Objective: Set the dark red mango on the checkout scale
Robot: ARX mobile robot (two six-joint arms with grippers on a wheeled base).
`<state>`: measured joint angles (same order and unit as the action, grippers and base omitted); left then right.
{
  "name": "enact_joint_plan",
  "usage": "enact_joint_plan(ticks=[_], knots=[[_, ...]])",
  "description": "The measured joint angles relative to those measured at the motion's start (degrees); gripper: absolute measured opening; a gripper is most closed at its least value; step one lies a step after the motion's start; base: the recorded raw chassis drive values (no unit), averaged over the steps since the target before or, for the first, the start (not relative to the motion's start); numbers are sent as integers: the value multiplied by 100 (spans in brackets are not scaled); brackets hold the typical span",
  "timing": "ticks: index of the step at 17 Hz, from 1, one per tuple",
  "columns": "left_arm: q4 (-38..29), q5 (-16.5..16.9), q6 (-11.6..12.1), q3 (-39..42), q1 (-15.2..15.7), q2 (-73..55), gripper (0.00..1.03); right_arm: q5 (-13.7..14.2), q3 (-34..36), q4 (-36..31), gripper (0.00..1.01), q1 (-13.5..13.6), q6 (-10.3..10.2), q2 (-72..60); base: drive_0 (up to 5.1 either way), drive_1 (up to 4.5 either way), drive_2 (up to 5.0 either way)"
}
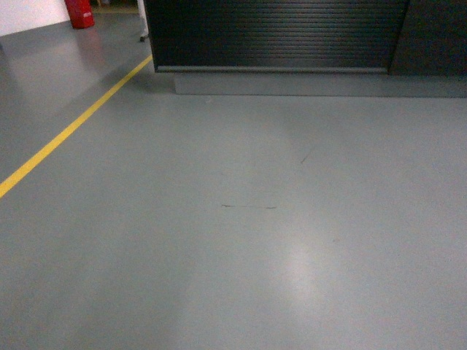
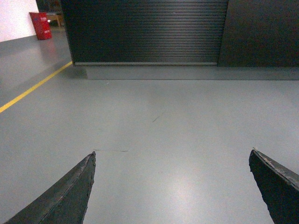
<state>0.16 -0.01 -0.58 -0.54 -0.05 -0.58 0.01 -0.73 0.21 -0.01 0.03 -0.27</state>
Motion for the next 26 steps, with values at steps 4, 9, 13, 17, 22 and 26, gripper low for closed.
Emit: enact_joint_plan(ticks=[4, 9, 13, 17, 22, 26], knots=[[0, 0, 0, 0, 0, 0, 98, 0, 0, 2, 98, 0, 0, 0, 0, 0, 0], [0, 0, 0, 0, 0, 0, 98, 0, 0, 0, 98, 0, 0, 0, 0, 0, 0], [2, 0, 0, 0, 0, 0, 98, 0, 0, 0, 98, 0, 0, 0, 0, 0, 0], [4, 0, 0, 0, 0, 0, 98, 0, 0, 4, 98, 0, 0, 0, 0, 108, -108], [-2, 0, 0, 0, 0, 0, 98, 0, 0, 15, 98, 0, 0, 0, 0, 432, -432], [2, 0, 0, 0, 0, 0, 98, 0, 0, 0, 98, 0, 0, 0, -4, 428, -436]])
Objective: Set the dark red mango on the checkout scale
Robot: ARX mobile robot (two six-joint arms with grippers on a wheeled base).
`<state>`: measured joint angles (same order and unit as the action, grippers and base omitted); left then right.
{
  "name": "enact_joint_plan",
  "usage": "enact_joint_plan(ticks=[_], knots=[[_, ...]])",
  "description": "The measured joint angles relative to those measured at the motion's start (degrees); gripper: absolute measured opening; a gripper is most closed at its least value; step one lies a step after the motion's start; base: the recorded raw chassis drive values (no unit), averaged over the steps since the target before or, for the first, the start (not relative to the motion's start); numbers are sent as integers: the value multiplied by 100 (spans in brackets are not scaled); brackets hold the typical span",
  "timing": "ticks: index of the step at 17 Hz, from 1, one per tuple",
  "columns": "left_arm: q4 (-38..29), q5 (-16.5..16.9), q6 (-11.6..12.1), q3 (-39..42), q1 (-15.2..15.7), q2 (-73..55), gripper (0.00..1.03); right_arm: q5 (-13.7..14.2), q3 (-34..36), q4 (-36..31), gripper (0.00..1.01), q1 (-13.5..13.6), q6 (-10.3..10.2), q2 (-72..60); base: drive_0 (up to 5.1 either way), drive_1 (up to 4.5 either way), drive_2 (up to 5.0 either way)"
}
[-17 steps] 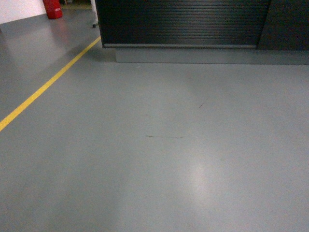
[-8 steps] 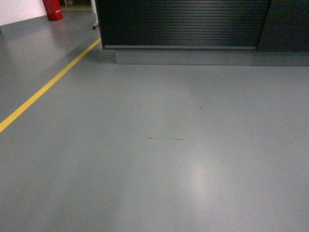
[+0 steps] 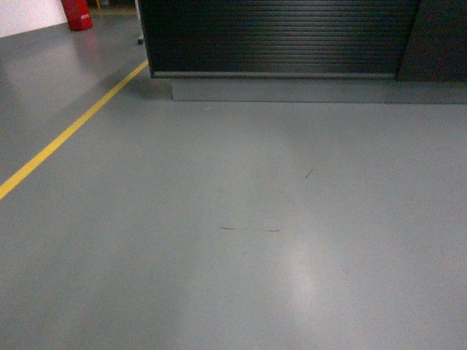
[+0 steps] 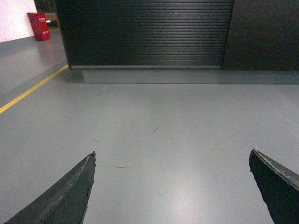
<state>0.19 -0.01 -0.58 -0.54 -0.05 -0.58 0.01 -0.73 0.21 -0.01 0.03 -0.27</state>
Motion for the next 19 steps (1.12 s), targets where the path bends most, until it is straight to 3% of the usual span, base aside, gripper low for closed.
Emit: enact_joint_plan(ticks=[19], knots=[[2, -11, 0, 0, 0, 0, 98, -2, 0, -20, 98, 0, 0, 0, 0, 432, -432]])
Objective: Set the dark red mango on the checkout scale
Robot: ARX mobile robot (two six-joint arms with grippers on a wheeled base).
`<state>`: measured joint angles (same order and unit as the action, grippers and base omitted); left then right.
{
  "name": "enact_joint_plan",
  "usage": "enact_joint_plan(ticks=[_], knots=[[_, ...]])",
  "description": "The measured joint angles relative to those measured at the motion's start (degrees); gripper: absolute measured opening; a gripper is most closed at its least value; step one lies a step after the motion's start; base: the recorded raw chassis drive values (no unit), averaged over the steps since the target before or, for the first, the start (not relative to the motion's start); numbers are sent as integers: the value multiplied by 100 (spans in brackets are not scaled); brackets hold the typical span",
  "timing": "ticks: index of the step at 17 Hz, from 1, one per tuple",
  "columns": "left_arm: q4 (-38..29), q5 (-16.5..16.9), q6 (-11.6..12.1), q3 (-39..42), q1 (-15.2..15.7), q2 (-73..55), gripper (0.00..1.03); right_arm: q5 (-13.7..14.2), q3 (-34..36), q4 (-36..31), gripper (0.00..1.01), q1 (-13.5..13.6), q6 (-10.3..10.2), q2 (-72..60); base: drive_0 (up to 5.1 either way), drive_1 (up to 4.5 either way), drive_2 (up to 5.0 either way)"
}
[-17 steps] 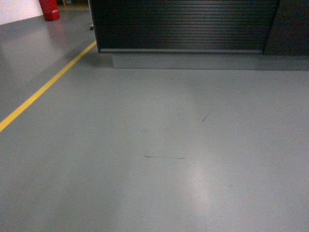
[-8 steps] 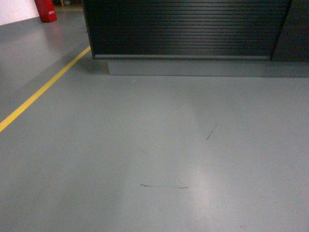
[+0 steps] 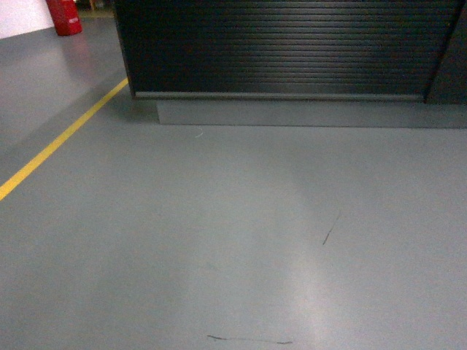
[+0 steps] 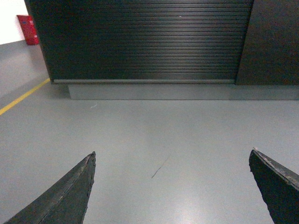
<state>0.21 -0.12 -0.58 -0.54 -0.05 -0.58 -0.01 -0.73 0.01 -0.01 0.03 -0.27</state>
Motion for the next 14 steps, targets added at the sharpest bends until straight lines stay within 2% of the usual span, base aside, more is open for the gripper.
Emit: enact_joint_plan(ticks=[14], knots=[[-11, 20, 0, 0, 0, 0, 98, 0, 0, 17, 98, 0, 0, 0, -2, 429, -434]])
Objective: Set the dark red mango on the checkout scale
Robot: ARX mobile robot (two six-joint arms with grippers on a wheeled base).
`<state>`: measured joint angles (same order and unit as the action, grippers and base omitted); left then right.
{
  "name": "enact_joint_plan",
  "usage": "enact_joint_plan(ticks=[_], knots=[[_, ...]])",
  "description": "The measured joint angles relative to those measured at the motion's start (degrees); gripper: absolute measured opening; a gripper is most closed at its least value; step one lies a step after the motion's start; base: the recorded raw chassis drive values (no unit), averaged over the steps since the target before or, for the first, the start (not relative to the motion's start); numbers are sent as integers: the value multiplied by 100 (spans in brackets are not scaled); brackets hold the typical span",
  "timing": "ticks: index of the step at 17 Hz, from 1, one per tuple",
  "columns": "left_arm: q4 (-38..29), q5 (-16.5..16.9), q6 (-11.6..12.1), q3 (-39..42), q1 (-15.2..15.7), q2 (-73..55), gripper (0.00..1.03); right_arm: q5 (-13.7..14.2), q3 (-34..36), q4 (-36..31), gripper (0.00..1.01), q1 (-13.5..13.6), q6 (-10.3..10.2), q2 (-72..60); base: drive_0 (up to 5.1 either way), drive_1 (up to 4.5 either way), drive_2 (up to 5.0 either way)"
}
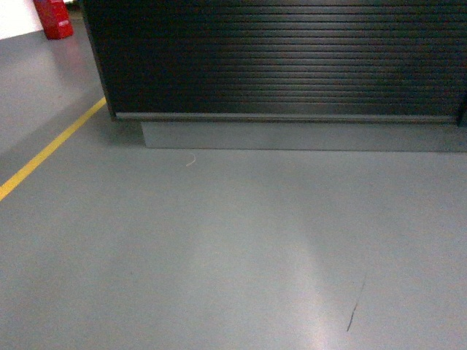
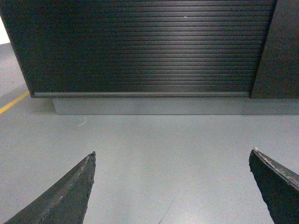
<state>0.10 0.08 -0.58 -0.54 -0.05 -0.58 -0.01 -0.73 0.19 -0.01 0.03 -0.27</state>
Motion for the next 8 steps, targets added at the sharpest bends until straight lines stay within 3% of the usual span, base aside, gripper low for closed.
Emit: enact_joint_plan(ticks=[8], knots=[[-7, -13, 0, 0, 0, 0, 98, 4, 0, 0, 98, 0, 0, 0, -1, 431, -433]])
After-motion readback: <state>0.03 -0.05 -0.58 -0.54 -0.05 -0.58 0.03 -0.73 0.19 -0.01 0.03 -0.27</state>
